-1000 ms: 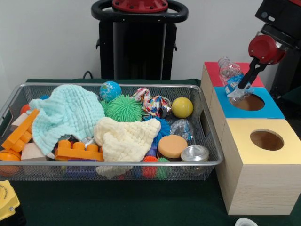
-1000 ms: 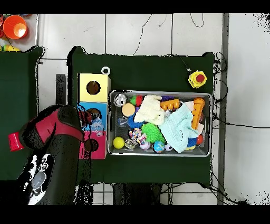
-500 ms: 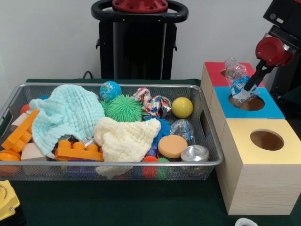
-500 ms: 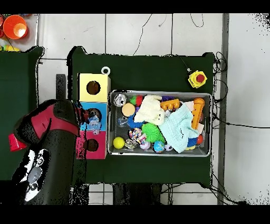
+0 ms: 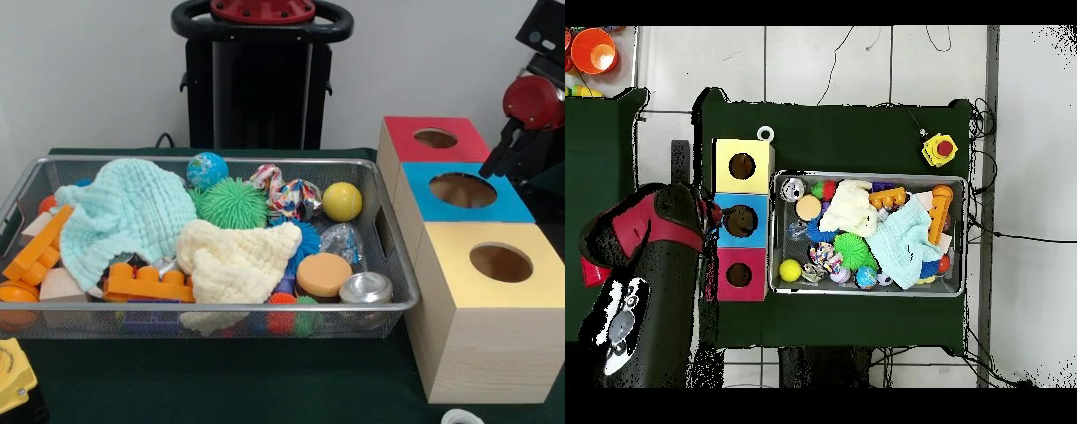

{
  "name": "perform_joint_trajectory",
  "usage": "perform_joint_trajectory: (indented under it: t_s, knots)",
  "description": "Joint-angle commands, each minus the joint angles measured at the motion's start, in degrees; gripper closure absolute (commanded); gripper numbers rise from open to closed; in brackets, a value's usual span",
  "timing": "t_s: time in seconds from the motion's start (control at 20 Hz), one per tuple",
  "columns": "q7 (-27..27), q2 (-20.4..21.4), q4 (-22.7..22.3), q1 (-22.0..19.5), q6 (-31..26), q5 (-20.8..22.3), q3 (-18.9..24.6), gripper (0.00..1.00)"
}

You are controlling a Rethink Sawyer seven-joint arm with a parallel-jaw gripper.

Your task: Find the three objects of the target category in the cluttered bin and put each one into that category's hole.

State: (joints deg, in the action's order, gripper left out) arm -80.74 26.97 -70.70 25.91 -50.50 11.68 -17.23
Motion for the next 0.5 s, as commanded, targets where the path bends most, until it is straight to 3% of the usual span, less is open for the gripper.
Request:
perform_joint_trajectory:
  t_s: [0.05, 0.35, 0.5]
  knots:
    - [-14.4, -0.1, -2.3, -1.0, -5.5, -2.0, 0.2, 0.0]
    - [-9.2, 5.4, -8.3, -3.4, -1.9, -1.6, 0.6, 0.0]
    - [-2.4, 9.0, -14.0, -8.7, 5.9, -1.4, 4.7, 0.0]
